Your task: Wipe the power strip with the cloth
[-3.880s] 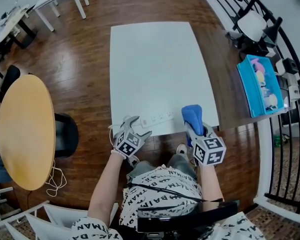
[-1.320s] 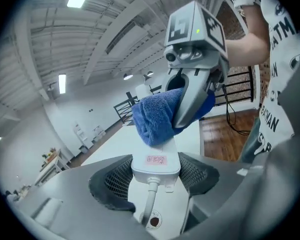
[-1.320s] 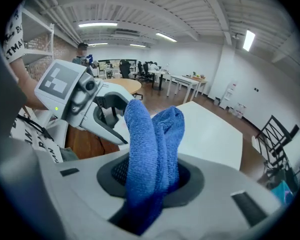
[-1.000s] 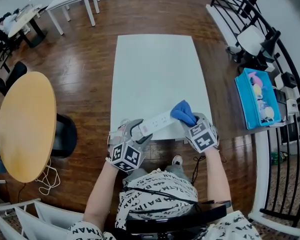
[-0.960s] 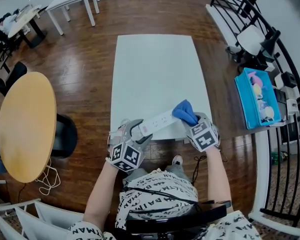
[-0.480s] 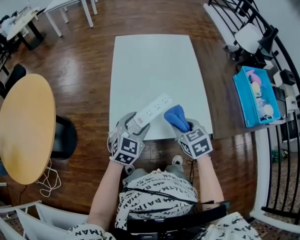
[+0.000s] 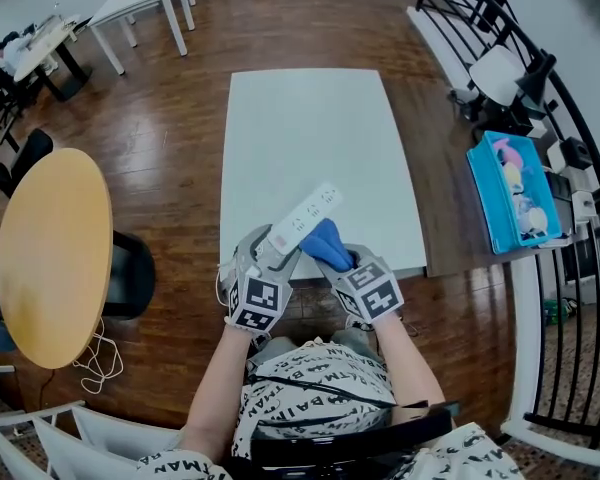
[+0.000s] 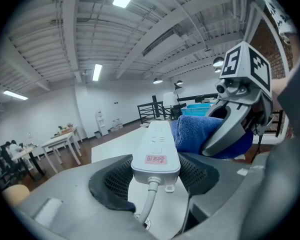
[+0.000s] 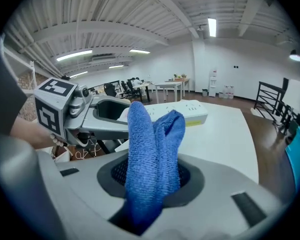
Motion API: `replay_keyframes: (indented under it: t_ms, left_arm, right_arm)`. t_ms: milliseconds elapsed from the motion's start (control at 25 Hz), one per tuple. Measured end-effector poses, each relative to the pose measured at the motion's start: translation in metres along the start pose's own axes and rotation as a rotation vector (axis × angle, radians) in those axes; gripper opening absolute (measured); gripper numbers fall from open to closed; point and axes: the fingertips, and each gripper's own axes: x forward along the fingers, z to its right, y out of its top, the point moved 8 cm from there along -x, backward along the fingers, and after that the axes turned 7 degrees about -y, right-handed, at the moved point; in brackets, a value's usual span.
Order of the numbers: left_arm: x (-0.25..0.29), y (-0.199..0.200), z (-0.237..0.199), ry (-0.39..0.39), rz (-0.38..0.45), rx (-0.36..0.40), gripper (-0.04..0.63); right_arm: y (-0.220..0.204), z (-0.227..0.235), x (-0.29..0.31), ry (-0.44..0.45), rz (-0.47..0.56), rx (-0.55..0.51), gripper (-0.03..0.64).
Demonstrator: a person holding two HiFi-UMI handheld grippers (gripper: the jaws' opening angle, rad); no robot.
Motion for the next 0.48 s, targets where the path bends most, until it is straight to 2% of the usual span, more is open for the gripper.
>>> replay_keyframes:
  t_ms: [160, 480]
  left_arm:
    - [-0.008, 0.001, 0.003, -0.009, 0.012, 0.055, 0.286]
    - [-0.025, 0.004, 0.005, -0.1, 0.038, 0.174, 0.285]
  right_arm:
    - [-0.002, 0.019, -0.004, -0.031, 0.012, 0.05, 0.127]
    - [-0.01, 0.073, -0.026, -0.143, 0.007, 0.053, 0.127]
